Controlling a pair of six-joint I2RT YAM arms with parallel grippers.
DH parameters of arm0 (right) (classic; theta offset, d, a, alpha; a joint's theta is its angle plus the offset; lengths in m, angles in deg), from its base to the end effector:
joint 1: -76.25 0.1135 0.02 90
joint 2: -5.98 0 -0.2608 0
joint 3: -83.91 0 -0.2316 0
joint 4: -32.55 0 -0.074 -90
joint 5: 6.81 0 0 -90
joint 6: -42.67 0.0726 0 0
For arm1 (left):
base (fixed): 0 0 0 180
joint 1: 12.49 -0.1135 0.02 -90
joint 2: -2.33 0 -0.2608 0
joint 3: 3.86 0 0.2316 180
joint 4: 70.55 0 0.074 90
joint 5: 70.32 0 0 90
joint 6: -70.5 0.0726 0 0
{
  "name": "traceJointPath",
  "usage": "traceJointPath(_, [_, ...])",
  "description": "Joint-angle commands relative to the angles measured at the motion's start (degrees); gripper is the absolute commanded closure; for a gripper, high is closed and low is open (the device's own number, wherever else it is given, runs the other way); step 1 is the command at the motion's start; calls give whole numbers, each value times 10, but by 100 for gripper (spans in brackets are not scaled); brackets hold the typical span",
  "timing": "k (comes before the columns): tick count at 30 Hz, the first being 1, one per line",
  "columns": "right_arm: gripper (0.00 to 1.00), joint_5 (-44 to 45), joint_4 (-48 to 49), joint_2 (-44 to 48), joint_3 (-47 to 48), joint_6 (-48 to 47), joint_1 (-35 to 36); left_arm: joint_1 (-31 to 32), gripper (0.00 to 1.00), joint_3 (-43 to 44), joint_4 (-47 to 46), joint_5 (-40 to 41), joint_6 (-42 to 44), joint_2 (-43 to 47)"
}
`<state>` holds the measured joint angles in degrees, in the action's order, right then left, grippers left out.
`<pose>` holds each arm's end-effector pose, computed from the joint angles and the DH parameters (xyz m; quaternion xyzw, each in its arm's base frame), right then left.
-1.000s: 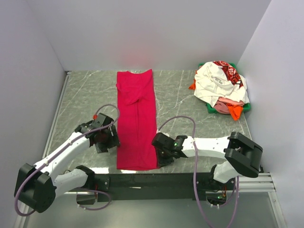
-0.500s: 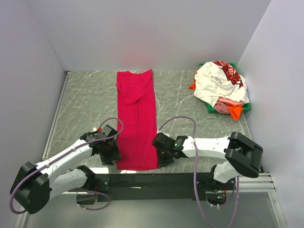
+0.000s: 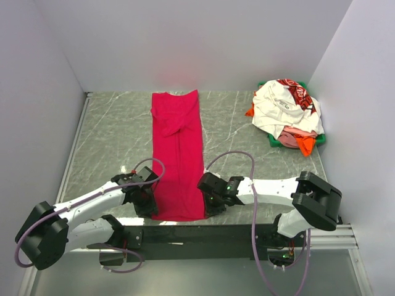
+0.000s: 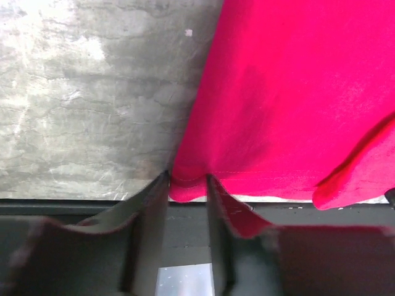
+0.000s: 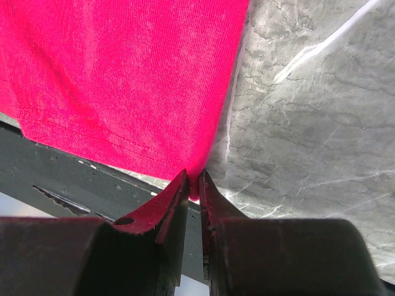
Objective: Fold and stack the t-shirts
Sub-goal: Fold the tshirt
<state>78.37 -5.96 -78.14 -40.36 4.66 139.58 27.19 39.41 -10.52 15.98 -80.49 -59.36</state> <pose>0.1088 0.2301 0.1282 -0.1051 0.9733 0.1911 0.0722 0.1089 -0.0964 0.1264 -0.1807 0.9779 -0.0979 0.0395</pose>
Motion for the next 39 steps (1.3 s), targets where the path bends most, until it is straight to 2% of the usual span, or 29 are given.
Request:
traceJointPath(1, [81,8,-17,-2,-8,-4,-1,7,67,-6,-12,3,-10,0])
traceJointPath(9, [83,9,-23,10,-7,3,0,7,92,-7,-24,-2,3,-6])
traceJointPath(12, [90,10,-31,14,3,0,0,7,100,5,-27,-2,13,-9])
traceJointPath(16, [100,17,-59,19,25,-6,-1,7,100,42,-13,14,13,1])
traceJointPath(21, [100,33,-96,36,66,-15,-17,7,100,94,2,35,10,12])
traceJointPath(27, [100,33,-117,55,105,-43,-62,1,100,158,1,59,26,-20])
traceJointPath(35, [100,12,-134,-4,178,-117,-149,-78,100,192,-48,42,73,-63])
traceJointPath(39, [100,2,-151,-47,246,-167,-185,-107,100,225,-71,34,90,-105])
